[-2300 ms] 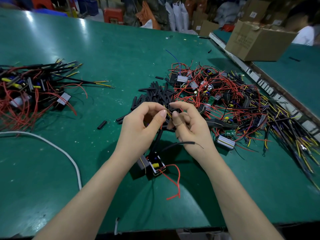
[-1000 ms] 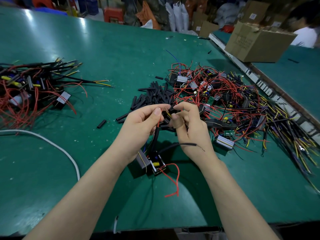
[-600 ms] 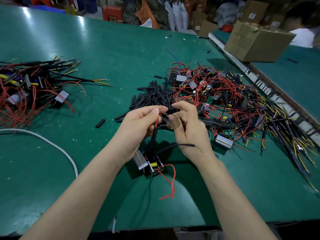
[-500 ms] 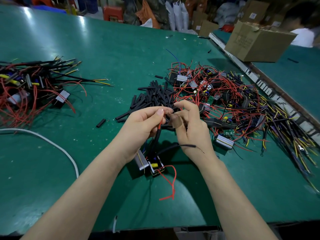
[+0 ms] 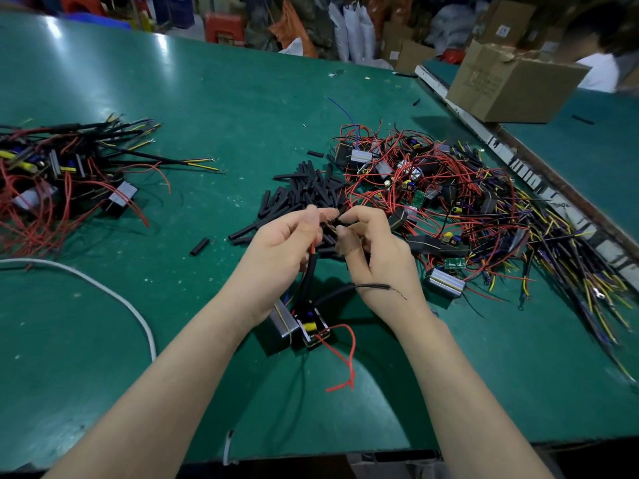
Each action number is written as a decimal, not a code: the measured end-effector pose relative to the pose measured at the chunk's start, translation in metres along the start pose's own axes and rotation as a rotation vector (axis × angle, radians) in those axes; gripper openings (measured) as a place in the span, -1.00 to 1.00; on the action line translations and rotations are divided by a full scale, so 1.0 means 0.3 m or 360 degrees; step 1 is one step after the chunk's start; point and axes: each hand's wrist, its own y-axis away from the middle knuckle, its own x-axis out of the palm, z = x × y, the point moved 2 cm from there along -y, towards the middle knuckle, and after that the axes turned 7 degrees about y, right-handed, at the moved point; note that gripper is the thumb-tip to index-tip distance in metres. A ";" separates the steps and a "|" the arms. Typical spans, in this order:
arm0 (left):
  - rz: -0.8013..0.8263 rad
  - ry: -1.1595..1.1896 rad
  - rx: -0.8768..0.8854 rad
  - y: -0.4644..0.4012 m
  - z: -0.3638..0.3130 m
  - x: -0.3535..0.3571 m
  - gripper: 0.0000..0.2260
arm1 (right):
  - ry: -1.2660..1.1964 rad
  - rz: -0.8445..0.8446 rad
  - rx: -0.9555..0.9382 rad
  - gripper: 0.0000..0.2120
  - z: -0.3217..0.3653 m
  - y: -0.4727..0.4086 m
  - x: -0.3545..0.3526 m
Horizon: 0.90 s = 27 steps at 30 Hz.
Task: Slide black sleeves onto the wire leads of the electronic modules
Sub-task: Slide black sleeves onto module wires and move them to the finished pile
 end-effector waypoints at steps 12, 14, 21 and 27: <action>-0.0241 -0.1052 0.0463 0.008 0.000 -0.025 -0.92 | 0.0070 -0.0152 -0.0114 -0.87 0.006 0.000 0.002; -0.0191 -0.1085 0.0453 0.004 0.002 -0.025 -0.95 | 0.0092 -0.0189 -0.0112 -0.86 0.011 -0.001 -0.002; -0.0209 -0.1268 0.0593 -0.002 0.009 -0.020 -0.93 | 0.0319 -0.0165 -0.0054 -0.90 0.035 0.003 -0.007; -0.0234 -0.1370 0.0660 -0.002 -0.006 -0.025 -0.98 | 0.0533 -0.0256 -0.0150 -0.92 0.066 0.004 -0.003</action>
